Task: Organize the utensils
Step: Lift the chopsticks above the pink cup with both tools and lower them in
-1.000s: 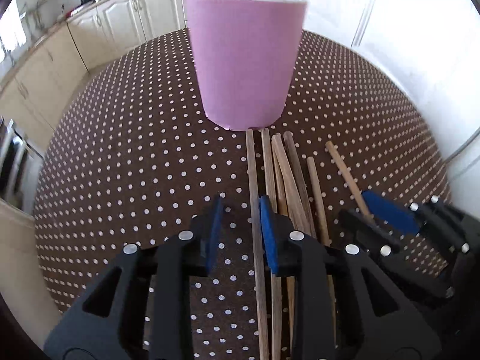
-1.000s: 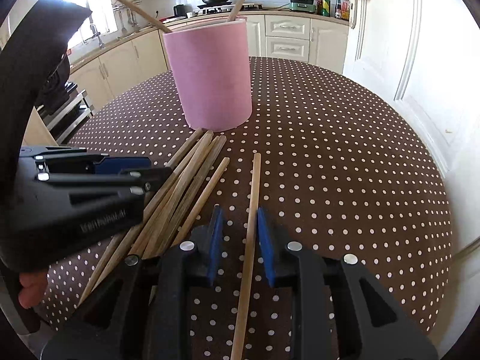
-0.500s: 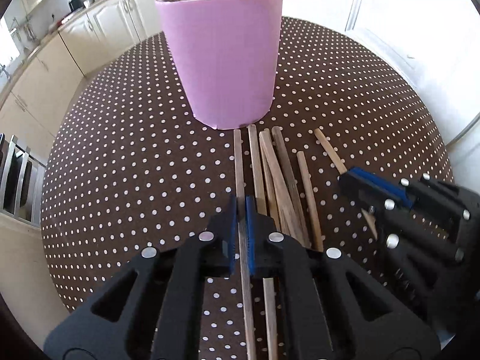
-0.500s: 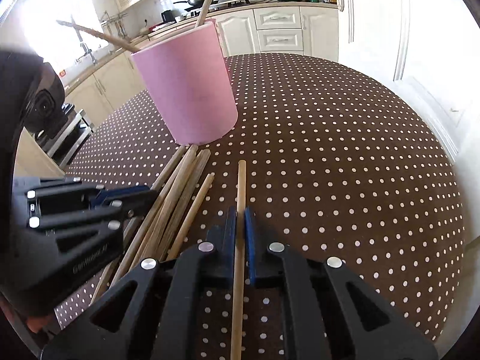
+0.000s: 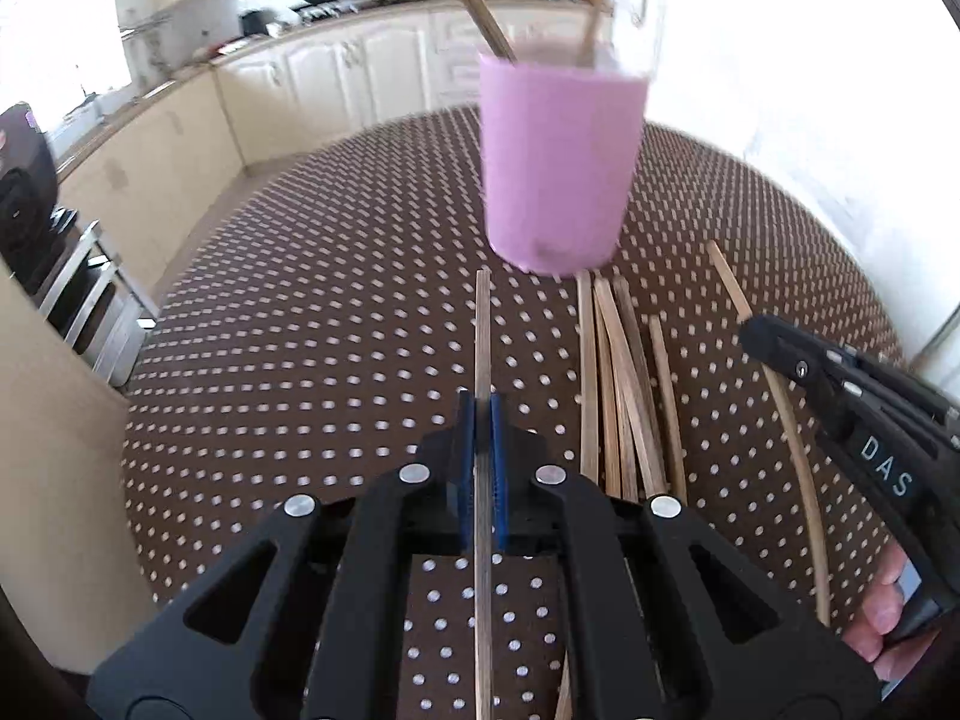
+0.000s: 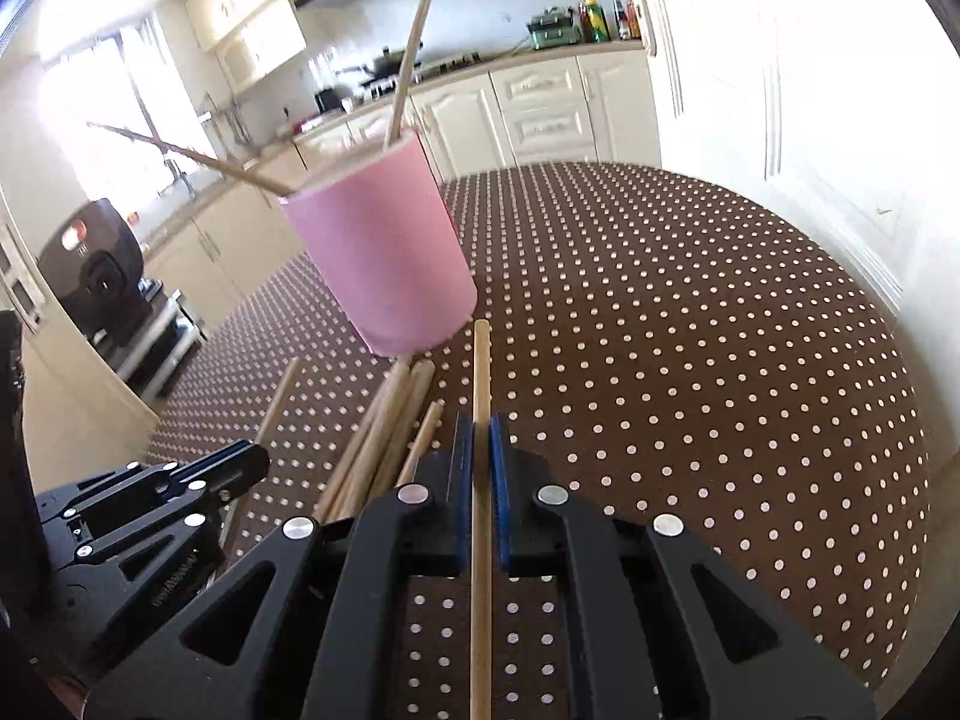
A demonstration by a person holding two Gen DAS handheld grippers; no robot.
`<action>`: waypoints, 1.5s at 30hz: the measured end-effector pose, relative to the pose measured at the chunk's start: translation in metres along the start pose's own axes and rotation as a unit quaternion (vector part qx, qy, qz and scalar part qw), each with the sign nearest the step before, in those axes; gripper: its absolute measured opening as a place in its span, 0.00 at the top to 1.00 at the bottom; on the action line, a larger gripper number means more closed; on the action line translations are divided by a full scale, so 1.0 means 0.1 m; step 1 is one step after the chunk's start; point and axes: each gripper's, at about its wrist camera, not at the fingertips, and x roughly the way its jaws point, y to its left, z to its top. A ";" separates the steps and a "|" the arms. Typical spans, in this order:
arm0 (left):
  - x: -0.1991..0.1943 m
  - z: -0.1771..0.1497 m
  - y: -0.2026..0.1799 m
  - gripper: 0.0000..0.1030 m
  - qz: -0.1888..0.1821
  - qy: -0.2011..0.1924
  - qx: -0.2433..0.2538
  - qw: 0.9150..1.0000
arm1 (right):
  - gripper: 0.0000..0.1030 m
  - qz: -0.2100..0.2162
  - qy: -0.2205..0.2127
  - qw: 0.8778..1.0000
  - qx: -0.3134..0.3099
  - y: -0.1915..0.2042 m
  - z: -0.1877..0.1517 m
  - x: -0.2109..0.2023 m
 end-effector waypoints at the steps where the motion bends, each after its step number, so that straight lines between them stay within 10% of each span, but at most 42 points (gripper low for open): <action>1: -0.04 0.00 0.02 0.95 -0.004 -0.009 -0.012 1.000 | 0.95 0.006 -0.002 1.000 0.004 -0.01 -0.01 -0.01; 21: -0.77 -0.02 0.45 0.94 -0.013 -0.113 -0.062 0.992 | 0.95 0.073 -0.150 0.985 0.035 0.11 0.20 -0.54; 45: -1.20 0.68 0.52 0.94 -0.066 -0.239 -0.095 0.964 | 0.95 0.101 -0.357 0.928 0.040 -0.03 0.90 -0.94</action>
